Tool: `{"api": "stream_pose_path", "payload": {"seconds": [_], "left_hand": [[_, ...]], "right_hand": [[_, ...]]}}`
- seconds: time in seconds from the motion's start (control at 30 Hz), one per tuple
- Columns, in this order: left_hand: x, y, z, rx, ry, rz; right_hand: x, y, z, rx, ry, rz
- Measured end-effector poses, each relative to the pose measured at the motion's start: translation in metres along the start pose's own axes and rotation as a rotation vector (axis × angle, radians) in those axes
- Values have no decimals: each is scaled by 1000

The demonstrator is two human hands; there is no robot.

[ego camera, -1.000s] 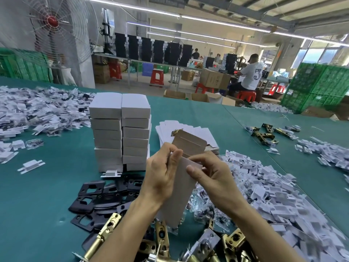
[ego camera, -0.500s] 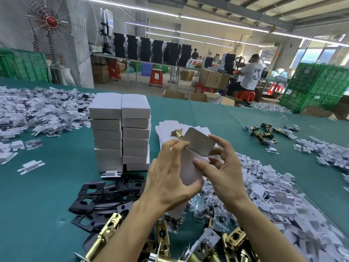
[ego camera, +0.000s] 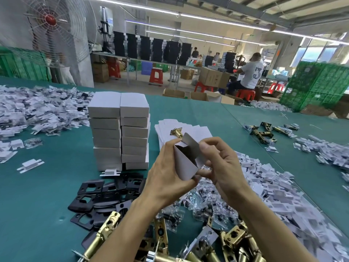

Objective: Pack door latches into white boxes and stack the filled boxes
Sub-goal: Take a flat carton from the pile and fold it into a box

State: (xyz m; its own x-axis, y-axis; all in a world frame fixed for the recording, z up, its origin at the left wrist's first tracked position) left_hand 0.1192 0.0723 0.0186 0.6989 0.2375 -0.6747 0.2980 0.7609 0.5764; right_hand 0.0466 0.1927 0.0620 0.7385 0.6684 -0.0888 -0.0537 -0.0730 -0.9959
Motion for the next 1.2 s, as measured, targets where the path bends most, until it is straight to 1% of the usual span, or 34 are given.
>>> {"api": "stream_pose_path", "payload": {"seconds": [0.13, 0.2, 0.37, 0.57, 0.83, 0.97, 1.1, 1.2], "left_hand": [[0, 4, 1, -26, 40, -47], [0, 5, 2, -36, 57, -54], [0, 6, 4, -75, 68, -61], [0, 5, 3, -119, 50, -66], [1, 4, 1, -125, 38, -83], [-1, 2, 2, -81, 74, -60], [0, -2, 7, -32, 97, -60], [0, -1, 7, 19, 89, -86]], "right_hand": [[2, 1, 1, 85, -30, -4], [4, 0, 1, 115, -3, 19], [6, -1, 2, 60, 64, 43], [7, 0, -1, 121, 147, 64], [6, -3, -1, 200, 194, 62], [6, -3, -2, 237, 120, 50], [5, -1, -1, 318, -28, 42], [4, -1, 4, 333, -66, 92]]}}
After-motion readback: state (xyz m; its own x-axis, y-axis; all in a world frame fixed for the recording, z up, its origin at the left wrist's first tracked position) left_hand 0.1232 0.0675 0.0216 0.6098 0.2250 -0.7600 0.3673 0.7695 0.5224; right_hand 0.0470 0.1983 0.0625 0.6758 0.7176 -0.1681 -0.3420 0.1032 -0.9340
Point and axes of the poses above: each hand's wrist, its own x-axis away from the middle knuckle, its own z-axis out of the back of the hand, y = z × x, the point moved 4 cm from there along -x, towards the middle knuckle, and after that the axes turned 14 degrees about -z, right-handed, at the moved point
